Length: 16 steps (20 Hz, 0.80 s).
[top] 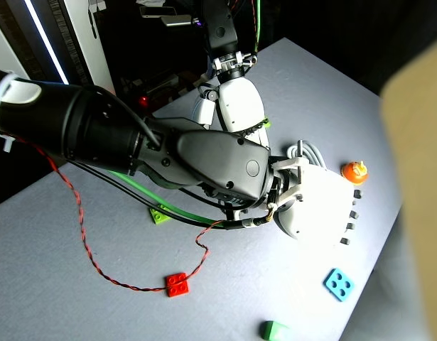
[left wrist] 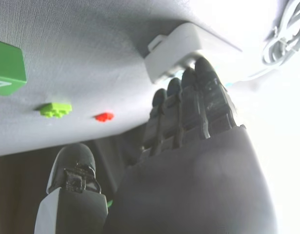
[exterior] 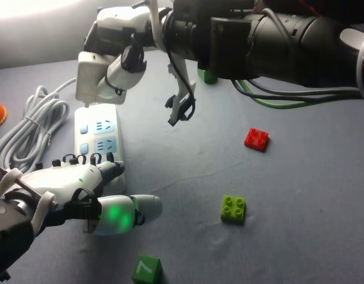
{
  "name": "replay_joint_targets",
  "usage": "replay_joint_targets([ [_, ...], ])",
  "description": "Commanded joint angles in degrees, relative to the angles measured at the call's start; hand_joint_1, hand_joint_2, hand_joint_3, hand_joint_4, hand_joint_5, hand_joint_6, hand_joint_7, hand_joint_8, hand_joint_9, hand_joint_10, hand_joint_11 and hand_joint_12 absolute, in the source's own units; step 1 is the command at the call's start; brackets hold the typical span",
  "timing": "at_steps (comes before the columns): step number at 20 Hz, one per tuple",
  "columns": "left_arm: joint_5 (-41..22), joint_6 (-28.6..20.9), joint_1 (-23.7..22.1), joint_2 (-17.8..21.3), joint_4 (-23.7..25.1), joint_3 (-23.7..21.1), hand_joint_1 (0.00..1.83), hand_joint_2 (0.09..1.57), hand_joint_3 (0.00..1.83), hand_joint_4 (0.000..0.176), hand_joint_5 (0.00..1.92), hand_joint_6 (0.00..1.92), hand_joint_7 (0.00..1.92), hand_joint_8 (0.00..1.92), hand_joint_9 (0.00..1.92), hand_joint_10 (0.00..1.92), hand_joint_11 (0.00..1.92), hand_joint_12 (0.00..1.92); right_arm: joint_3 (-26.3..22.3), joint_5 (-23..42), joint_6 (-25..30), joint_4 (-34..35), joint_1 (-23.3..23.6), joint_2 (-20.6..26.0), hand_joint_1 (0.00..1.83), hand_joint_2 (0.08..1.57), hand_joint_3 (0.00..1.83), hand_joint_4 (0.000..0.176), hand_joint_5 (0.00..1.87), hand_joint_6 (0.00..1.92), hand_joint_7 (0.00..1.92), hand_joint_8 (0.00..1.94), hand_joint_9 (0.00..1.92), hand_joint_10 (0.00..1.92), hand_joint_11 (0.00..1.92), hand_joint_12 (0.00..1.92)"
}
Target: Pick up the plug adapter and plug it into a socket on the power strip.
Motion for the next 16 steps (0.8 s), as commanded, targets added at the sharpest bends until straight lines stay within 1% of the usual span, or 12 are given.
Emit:
replay_joint_targets([
  [1,-0.55,-0.35,-0.12,-0.18,0.63,0.14,0.0,1.17,0.0,0.0,0.07,0.0,0.08,0.0,0.1,0.0,0.0,0.36,0.18,-3.54,0.38,0.66,0.33,-0.37,1.24,1.16,0.0,0.0,0.85,1.02,0.95,1.26,0.82,1.23,0.71,1.61],
  [2,-0.55,-0.35,-0.12,-0.18,0.63,0.15,0.0,1.16,0.0,0.0,0.11,0.0,0.12,0.0,0.13,0.0,0.0,0.44,0.26,-3.53,0.38,0.66,0.07,-0.6,1.24,1.16,0.0,0.0,0.85,1.01,0.96,1.24,0.83,1.22,0.72,1.6],
  [4,-0.66,-0.35,-0.12,-0.19,0.63,0.16,0.0,1.16,0.0,0.0,0.08,0.0,0.09,0.0,0.1,0.0,0.0,0.39,0.56,-3.21,0.37,0.57,-0.53,-1.21,1.24,1.17,0.0,0.0,0.83,1.04,0.95,1.26,0.82,1.23,0.74,1.59],
  [5,-0.66,-0.35,-0.07,-0.19,0.63,0.14,0.0,1.16,0.0,0.0,0.09,0.0,0.1,0.0,0.11,0.0,0.0,0.41,0.72,-3.15,0.34,0.42,-0.86,-1.44,1.24,1.16,0.0,0.0,0.86,1.01,0.96,1.24,0.83,1.22,0.75,1.58],
  [6,-0.65,-0.36,-0.02,-0.19,0.62,0.14,0.0,1.16,0.0,0.0,0.09,0.0,0.09,0.0,0.1,0.0,0.0,0.36,0.99,-2.87,0.34,0.01,-1.08,-1.66,1.24,1.16,0.0,0.0,0.86,1.01,0.95,1.25,0.83,1.22,0.74,1.57],
  [8,-0.65,-0.37,0.01,-0.19,0.62,0.18,0.0,1.16,0.0,0.0,0.1,0.0,0.11,0.01,0.11,0.01,0.0,0.35,1.85,-1.5,0.27,-0.82,-1.39,-2.35,1.24,1.15,0.0,0.0,0.86,1.0,0.97,1.22,0.85,1.19,0.74,1.57],
  [9,-0.65,-0.37,0.01,-0.19,0.62,0.21,0.0,1.16,0.0,0.0,0.1,0.0,0.1,0.0,0.11,0.01,0.0,0.33,2.58,-0.49,-0.03,-0.82,-1.45,-2.87,1.23,1.17,0.0,0.0,0.81,1.07,0.94,1.28,0.81,1.23,0.7,1.61],
  [11,-0.65,-0.37,0.01,-0.19,0.62,0.23,0.0,1.16,0.0,0.0,0.08,0.0,0.09,0.0,0.1,0.0,0.0,0.28,3.68,-0.45,-0.84,-1.03,-1.42,-3.41,1.23,1.18,0.0,0.0,0.81,1.08,0.93,1.28,0.81,1.24,0.69,1.63],
  [13,-0.66,-0.37,0.01,-0.19,0.62,0.26,0.0,1.16,0.0,0.0,0.1,0.0,0.11,0.0,0.11,0.0,0.0,0.3,3.72,-0.67,-0.84,-2.55,-1.35,-3.42,1.22,1.2,0.0,0.0,0.78,1.13,0.89,1.35,0.78,1.26,0.67,1.66],
  [16,-0.71,-0.37,-0.09,-0.2,0.62,0.33,0.0,1.16,0.0,0.0,0.1,0.0,0.11,0.0,0.11,0.0,0.0,0.31,3.81,-0.4,-0.85,-3.41,-1.33,-3.41,1.22,1.19,0.0,0.0,0.79,1.11,0.91,1.31,0.8,1.24,0.71,1.61],
])
